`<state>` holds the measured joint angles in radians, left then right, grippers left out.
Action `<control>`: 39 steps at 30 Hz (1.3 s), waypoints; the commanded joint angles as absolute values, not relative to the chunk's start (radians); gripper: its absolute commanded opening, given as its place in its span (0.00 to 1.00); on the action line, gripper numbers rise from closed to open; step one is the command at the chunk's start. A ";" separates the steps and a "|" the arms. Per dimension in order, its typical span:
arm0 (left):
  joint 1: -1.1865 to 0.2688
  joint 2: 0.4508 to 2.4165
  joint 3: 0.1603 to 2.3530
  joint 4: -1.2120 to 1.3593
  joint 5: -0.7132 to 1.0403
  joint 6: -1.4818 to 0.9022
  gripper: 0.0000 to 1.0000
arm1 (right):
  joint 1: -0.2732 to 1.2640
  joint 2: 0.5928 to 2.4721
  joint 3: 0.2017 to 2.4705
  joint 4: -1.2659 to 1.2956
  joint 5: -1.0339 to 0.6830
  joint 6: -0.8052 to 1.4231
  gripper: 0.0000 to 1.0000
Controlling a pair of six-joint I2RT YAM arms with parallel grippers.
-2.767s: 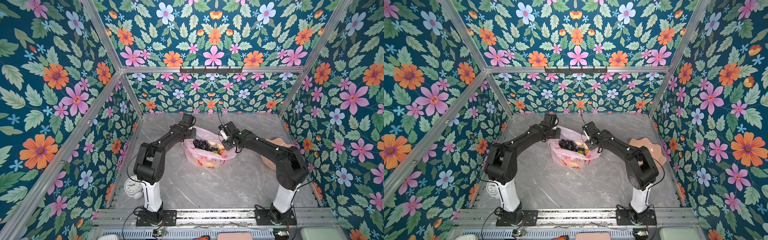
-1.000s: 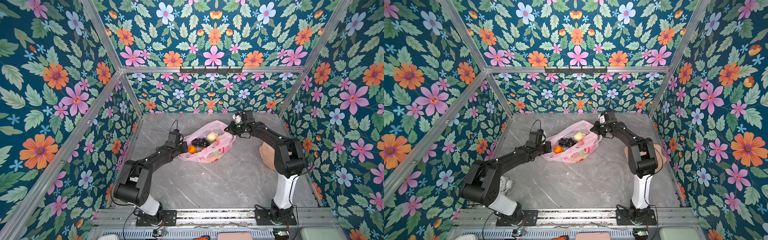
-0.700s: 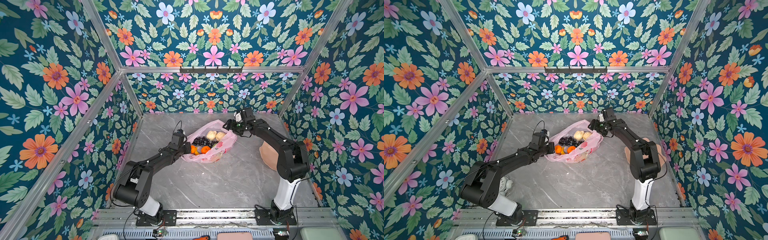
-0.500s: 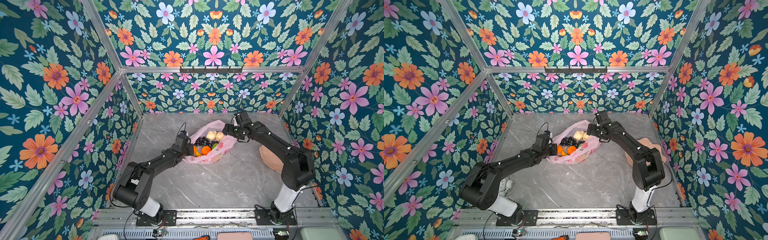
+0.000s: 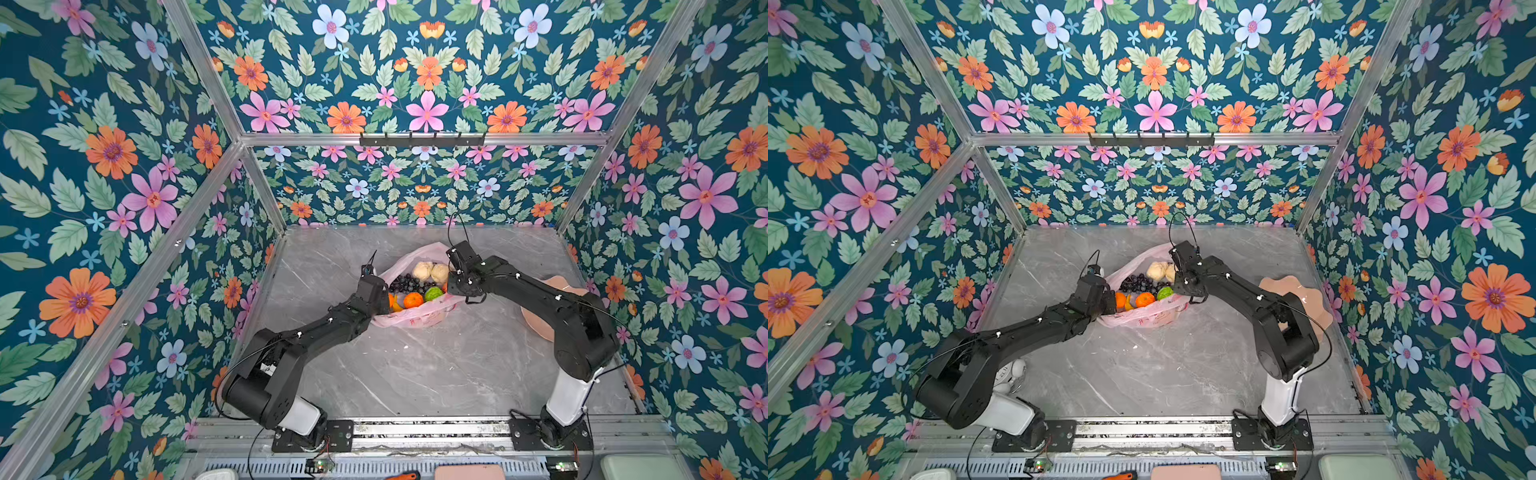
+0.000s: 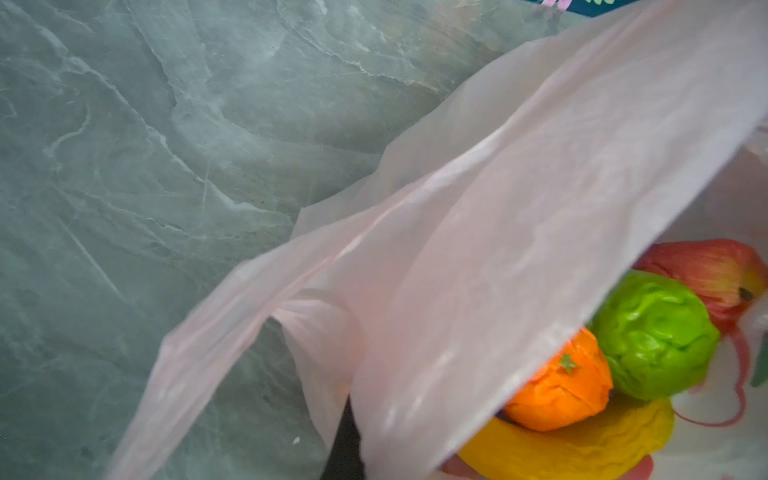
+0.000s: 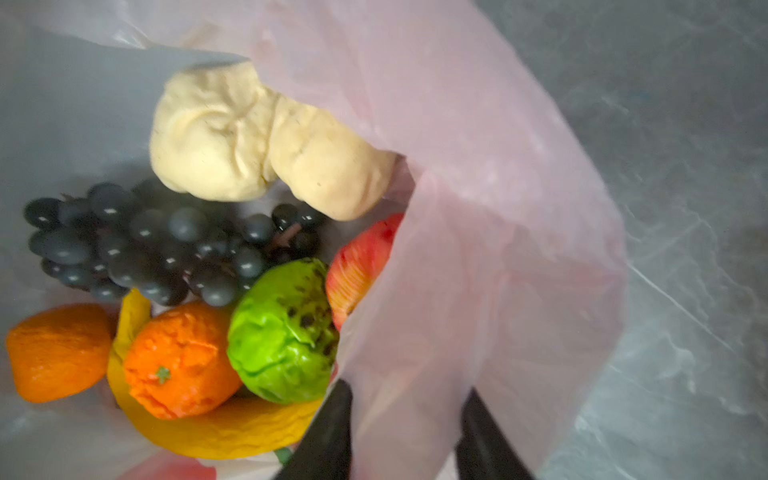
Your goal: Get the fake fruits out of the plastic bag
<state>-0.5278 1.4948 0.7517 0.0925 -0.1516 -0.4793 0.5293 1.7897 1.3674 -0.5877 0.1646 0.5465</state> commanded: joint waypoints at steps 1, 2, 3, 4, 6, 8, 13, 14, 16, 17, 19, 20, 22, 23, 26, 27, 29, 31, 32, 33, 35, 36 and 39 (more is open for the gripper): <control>-0.485 1.480 0.716 0.122 -0.159 -0.538 0.00 | 0.481 1.720 1.258 -0.490 0.132 0.542 0.12; -0.466 1.476 0.695 0.140 -0.139 -0.553 0.00 | 0.450 1.692 1.201 -0.433 0.071 0.552 0.06; -0.449 1.473 0.676 0.158 -0.121 -0.566 0.00 | 0.421 1.670 1.148 -0.374 0.010 0.563 0.03; -0.436 1.469 0.661 0.173 -0.106 -0.580 0.00 | 0.405 1.634 1.098 -0.327 -0.032 0.573 0.01; -0.417 1.471 0.638 0.202 -0.072 -0.598 0.00 | 0.388 1.602 1.023 -0.245 -0.078 0.586 0.00; -0.419 1.484 0.638 0.214 -0.050 -0.586 0.00 | 0.390 1.594 0.983 -0.196 -0.113 0.589 0.00; -0.433 1.512 0.660 0.222 -0.021 -0.564 0.00 | 0.406 1.614 0.934 -0.091 -0.182 0.624 0.00; -0.433 1.515 0.665 0.219 -0.026 -0.562 0.00 | 0.411 1.622 0.937 -0.085 -0.180 0.627 0.00; -0.433 1.526 0.678 0.201 -0.035 -0.560 0.00 | 0.418 1.643 0.942 -0.074 -0.185 0.629 0.00; -0.431 1.533 0.691 0.187 -0.041 -0.559 0.00 | 0.420 1.649 0.951 -0.066 -0.190 0.627 0.00; -0.415 1.548 0.702 0.173 -0.037 -0.558 0.00 | 0.424 1.713 0.968 -0.048 -0.201 0.624 0.00; -0.400 1.552 0.705 0.174 -0.033 -0.558 0.00 | 0.425 1.734 0.982 -0.034 -0.213 0.623 0.00; -0.363 1.553 0.704 0.185 -0.032 -0.554 0.00 | 0.428 1.778 1.021 -0.021 -0.228 0.618 0.00; -0.343 1.554 0.708 0.188 -0.029 -0.548 0.00 | 0.432 1.796 1.049 -0.021 -0.229 0.612 0.00; -0.281 1.555 0.733 0.194 -0.008 -0.535 0.00 | 0.450 1.852 1.149 -0.036 -0.227 0.587 0.00; -0.259 1.555 0.739 0.199 -0.001 -0.535 0.00 | 0.455 1.876 1.192 -0.049 -0.230 0.580 0.00; -0.223 1.551 0.751 0.207 0.021 -0.540 0.00 | 0.466 1.911 1.263 -0.070 -0.234 0.571 0.00; -0.215 1.543 0.766 0.202 0.019 -0.532 0.00 | 0.476 1.932 1.312 -0.092 -0.233 0.563 0.00; -0.217 1.536 0.770 0.195 0.019 -0.527 0.00 | 0.480 1.935 1.325 -0.103 -0.229 0.560 0.00; -0.219 1.530 0.767 0.194 0.029 -0.527 0.00 | 0.482 1.928 1.325 -0.110 -0.225 0.557 0.00; -0.230 1.522 0.750 0.199 0.060 -0.535 0.00 | 0.482 1.910 1.303 -0.111 -0.221 0.555 0.00; -0.239 1.519 0.740 0.197 0.068 -0.533 0.00 | 0.483 1.900 1.283 -0.111 -0.215 0.555 0.00; -0.272 1.498 0.701 0.189 0.073 -0.531 0.00 | 0.483 1.858 1.214 -0.107 -0.207 0.555 0.00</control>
